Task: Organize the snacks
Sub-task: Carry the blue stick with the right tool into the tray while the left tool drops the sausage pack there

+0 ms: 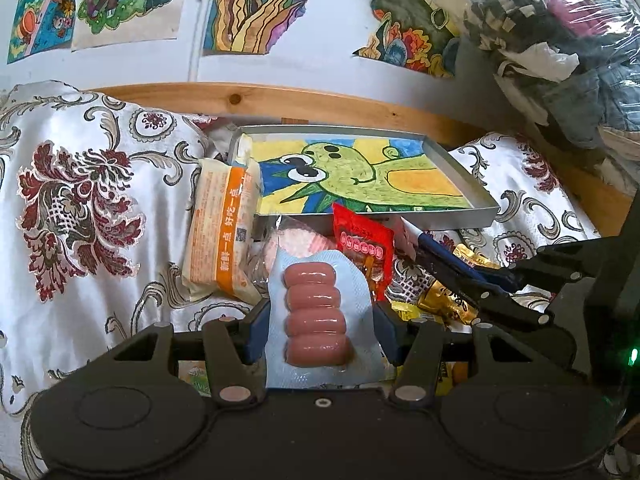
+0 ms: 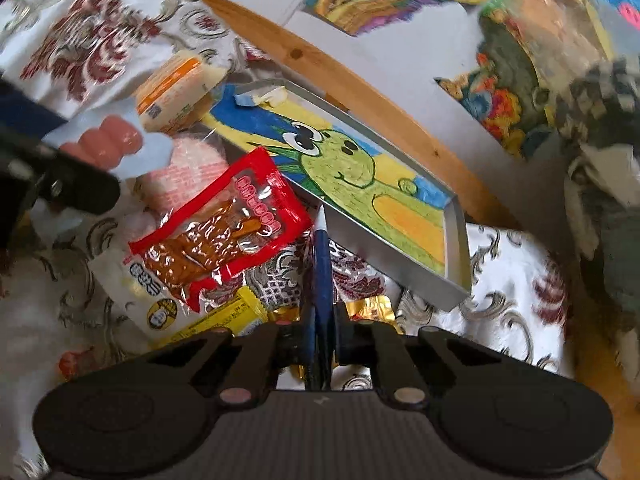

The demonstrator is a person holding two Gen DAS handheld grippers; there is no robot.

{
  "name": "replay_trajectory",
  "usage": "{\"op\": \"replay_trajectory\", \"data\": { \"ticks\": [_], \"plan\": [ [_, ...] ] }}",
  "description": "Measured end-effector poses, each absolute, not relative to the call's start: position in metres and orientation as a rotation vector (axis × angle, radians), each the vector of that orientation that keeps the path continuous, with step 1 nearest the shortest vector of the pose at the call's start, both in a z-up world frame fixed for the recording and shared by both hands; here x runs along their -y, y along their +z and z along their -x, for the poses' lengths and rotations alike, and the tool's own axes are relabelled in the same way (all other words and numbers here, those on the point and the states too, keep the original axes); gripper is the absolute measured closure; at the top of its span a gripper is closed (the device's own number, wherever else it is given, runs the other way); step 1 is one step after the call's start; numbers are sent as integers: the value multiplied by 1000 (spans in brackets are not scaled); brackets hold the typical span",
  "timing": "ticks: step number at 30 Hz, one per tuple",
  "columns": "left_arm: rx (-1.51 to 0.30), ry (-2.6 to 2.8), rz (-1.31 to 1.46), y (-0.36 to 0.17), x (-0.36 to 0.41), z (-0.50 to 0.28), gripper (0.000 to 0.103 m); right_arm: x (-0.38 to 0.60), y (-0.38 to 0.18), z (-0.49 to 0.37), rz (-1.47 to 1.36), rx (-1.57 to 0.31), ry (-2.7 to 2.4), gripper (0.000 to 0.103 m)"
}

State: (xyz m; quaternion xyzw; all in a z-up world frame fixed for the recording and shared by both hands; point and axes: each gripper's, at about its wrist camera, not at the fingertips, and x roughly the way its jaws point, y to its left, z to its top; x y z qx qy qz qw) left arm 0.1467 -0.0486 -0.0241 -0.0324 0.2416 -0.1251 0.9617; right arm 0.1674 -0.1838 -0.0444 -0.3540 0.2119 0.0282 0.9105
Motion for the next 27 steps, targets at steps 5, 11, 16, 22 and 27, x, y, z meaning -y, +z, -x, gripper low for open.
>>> {"op": "replay_trajectory", "data": {
  "ticks": [5, 11, 16, 22, 27],
  "plan": [
    [-456, -251, 67, -23, 48, -146, 47, 171, -46, -152, 875, -320, 44, 95],
    [-414, -243, 87, -14, 45, -151, 46, 168, -34, -149, 919, -217, 2, 95],
    [-333, -219, 113, 4, 54, -181, 45, 169, -16, -178, 865, -161, -44, 95],
    [-271, -180, 151, 27, 69, -241, 45, 189, -3, -225, 776, -115, -119, 95],
    [-282, -150, 158, 31, 81, -294, 45, 206, -4, -265, 721, -95, -144, 95]
  ]
}}
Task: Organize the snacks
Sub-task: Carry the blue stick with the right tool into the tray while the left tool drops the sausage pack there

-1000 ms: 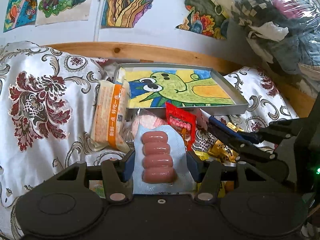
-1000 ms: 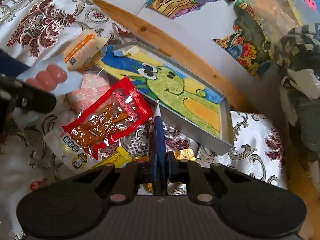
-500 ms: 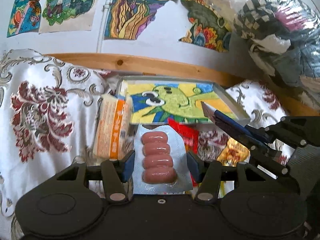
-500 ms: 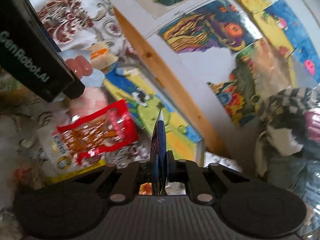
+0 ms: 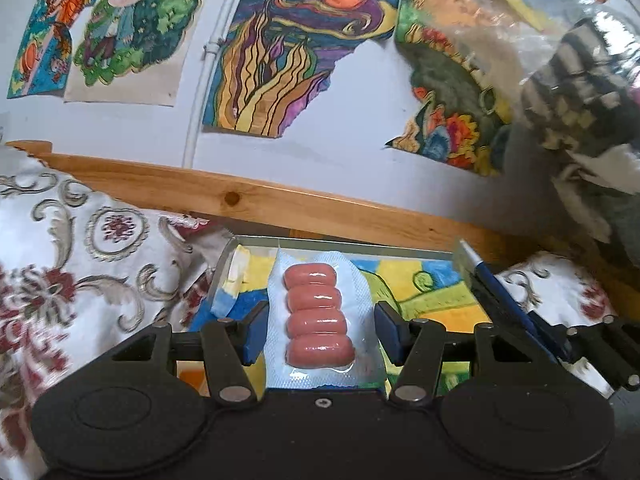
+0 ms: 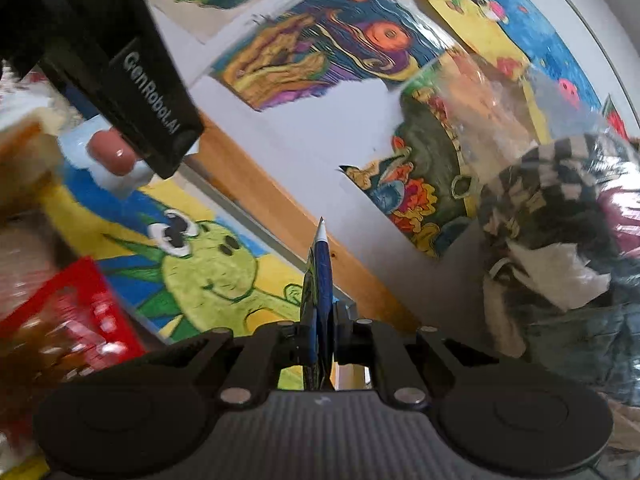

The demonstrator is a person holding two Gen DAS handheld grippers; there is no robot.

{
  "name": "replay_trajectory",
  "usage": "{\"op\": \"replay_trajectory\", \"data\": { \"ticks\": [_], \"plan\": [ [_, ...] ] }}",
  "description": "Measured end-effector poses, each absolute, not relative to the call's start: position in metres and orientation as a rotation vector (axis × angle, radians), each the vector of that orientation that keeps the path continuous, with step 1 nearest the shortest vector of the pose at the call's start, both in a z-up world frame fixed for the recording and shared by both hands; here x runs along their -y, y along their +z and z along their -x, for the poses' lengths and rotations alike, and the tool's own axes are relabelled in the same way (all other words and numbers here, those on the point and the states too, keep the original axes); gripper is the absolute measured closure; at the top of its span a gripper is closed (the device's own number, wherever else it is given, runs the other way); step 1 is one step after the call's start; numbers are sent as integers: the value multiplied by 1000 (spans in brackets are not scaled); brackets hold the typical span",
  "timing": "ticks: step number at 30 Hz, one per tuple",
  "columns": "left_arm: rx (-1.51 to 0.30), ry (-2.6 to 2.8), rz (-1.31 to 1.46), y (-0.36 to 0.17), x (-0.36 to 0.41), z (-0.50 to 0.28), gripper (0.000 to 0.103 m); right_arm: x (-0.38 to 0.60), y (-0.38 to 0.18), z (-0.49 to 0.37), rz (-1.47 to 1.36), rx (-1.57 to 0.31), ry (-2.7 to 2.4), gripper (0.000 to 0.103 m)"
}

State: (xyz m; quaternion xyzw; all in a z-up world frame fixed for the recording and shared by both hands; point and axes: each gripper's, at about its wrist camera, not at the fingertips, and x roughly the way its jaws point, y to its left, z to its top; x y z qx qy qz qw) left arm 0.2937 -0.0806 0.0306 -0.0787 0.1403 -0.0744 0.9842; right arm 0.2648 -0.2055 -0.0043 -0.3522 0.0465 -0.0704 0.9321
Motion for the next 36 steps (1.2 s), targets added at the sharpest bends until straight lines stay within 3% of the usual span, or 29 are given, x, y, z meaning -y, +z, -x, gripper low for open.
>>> {"op": "replay_trajectory", "data": {
  "ticks": [8, 18, 20, 21, 26, 28, 31, 36],
  "plan": [
    [-359, -103, 207, 9, 98, -358, 45, 227, -18, -310, 599, -161, -142, 95],
    [-462, -84, 220, -13, 109, -380, 42, 241, -25, -322, 510, -237, -133, 91],
    [-480, -87, 222, -14, 108, -381, 41, 241, -24, -320, 499, -234, -128, 74],
    [-482, -84, 221, -13, 108, -380, 40, 241, -23, -319, 491, -230, -127, 56],
    [-460, -97, 221, 2, 104, -370, 26, 245, -15, -316, 437, -231, -125, 38],
    [-439, -106, 217, 12, 104, -362, 17, 249, -8, -310, 396, -219, -126, 18],
    [-396, -95, 205, 28, 104, -347, 3, 253, 6, -297, 349, -167, -142, 7],
    [-336, -84, 203, 54, 97, -317, 1, 259, 31, -270, 294, -101, -153, 0]
  ]
}}
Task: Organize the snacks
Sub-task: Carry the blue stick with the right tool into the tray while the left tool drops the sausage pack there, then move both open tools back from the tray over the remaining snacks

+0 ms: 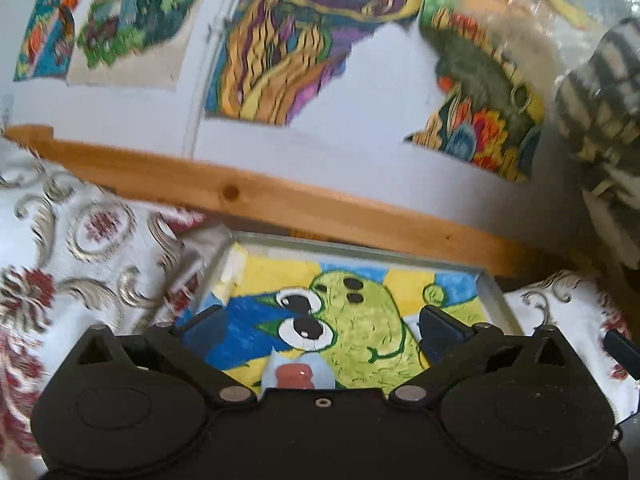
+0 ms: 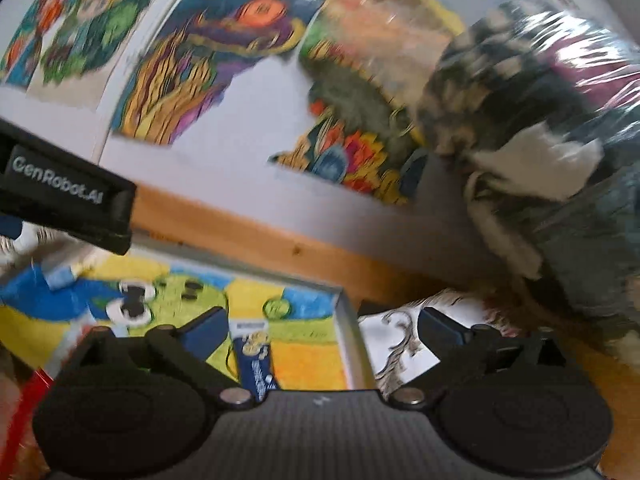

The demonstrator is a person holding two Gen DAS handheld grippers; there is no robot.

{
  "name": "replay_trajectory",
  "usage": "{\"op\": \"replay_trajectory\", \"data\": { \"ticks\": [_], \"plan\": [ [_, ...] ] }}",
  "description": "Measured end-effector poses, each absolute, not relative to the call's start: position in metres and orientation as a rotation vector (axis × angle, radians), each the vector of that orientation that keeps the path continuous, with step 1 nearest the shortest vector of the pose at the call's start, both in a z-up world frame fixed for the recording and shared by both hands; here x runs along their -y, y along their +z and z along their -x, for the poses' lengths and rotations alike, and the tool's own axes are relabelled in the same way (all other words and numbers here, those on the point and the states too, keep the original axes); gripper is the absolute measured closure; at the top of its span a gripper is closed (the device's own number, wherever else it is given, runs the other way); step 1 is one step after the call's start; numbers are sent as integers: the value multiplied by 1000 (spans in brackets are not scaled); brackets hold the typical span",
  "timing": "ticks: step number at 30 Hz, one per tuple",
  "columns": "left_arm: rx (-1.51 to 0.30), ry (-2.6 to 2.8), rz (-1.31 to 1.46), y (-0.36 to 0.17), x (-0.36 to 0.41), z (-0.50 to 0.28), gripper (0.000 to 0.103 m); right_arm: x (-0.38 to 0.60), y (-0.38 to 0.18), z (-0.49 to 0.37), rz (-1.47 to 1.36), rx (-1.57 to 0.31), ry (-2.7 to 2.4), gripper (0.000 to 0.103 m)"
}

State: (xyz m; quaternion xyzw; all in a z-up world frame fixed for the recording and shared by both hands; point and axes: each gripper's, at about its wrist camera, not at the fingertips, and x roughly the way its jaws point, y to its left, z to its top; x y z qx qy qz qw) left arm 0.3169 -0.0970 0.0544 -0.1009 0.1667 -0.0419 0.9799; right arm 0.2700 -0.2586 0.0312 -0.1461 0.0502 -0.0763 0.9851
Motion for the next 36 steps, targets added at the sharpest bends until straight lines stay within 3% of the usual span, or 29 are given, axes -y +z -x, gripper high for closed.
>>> {"op": "replay_trajectory", "data": {
  "ticks": [12, 28, 36],
  "plan": [
    [-216, -72, 151, 88, 54, -215, 1, 269, 67, -187, 122, -100, -123, 0],
    [-219, -52, 53, 70, -5, -90, 1, 225, 72, -58, 128, -23, -17, 0],
    [-271, -48, 71, 48, -20, -56, 1, 216, 63, -25, 97, -126, 51, 0]
  ]
}}
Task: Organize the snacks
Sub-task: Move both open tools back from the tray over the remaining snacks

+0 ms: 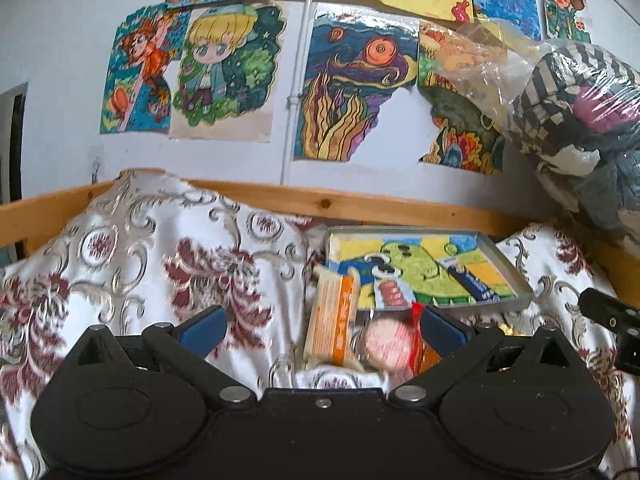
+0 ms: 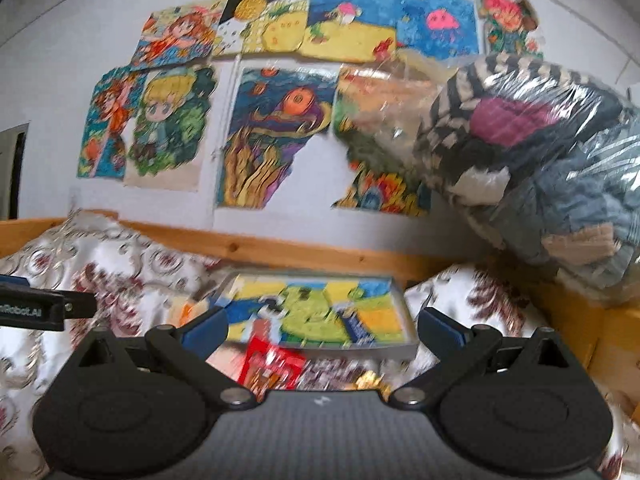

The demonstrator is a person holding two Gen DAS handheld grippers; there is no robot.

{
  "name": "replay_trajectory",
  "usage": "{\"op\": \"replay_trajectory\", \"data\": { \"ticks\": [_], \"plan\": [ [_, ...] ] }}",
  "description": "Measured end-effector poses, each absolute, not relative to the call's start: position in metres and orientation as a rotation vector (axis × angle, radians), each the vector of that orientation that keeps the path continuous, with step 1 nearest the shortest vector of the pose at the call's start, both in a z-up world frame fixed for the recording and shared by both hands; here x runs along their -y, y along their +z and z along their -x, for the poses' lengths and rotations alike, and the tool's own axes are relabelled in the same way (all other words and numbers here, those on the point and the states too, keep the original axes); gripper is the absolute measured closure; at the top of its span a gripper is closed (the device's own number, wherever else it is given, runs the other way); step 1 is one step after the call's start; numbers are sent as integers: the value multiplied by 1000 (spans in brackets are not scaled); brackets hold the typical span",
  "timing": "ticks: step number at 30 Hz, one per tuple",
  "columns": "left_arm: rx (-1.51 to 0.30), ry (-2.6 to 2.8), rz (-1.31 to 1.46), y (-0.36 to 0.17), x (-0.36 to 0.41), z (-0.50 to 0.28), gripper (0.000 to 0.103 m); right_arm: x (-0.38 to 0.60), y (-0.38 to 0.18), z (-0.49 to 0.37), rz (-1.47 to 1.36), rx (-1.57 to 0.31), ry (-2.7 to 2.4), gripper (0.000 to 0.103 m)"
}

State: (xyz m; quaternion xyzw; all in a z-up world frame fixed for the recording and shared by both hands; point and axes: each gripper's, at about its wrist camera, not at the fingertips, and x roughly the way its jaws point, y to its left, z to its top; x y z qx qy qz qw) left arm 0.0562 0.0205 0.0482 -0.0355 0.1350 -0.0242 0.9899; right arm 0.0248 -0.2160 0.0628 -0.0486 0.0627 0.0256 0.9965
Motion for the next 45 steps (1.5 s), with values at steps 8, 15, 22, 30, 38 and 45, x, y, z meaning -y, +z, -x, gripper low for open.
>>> {"op": "replay_trajectory", "data": {
  "ticks": [8, 15, 22, 30, 38, 45],
  "plan": [
    [-388, -99, 56, 19, -21, -45, 1, 203, 41, -32, 130, -364, 150, 0],
    [-482, -97, 37, 9, -19, -59, 1, 200, 19, -50, 124, -562, 163, 0],
    [-592, -96, 53, -3, -21, -77, 1, 201, 6, -69, 133, -692, 193, 0],
    [-725, -123, 81, -16, -20, -99, 1, 197, -6, -90, 131, -799, 255, 0],
    [-812, -165, 47, -26, -16, -121, 1, 191, -20, -105, 200, -881, 313, 0],
    [-825, -265, -48, -36, -8, -138, 1, 200, -31, -129, 137, -983, 333, 0]
  ]
}}
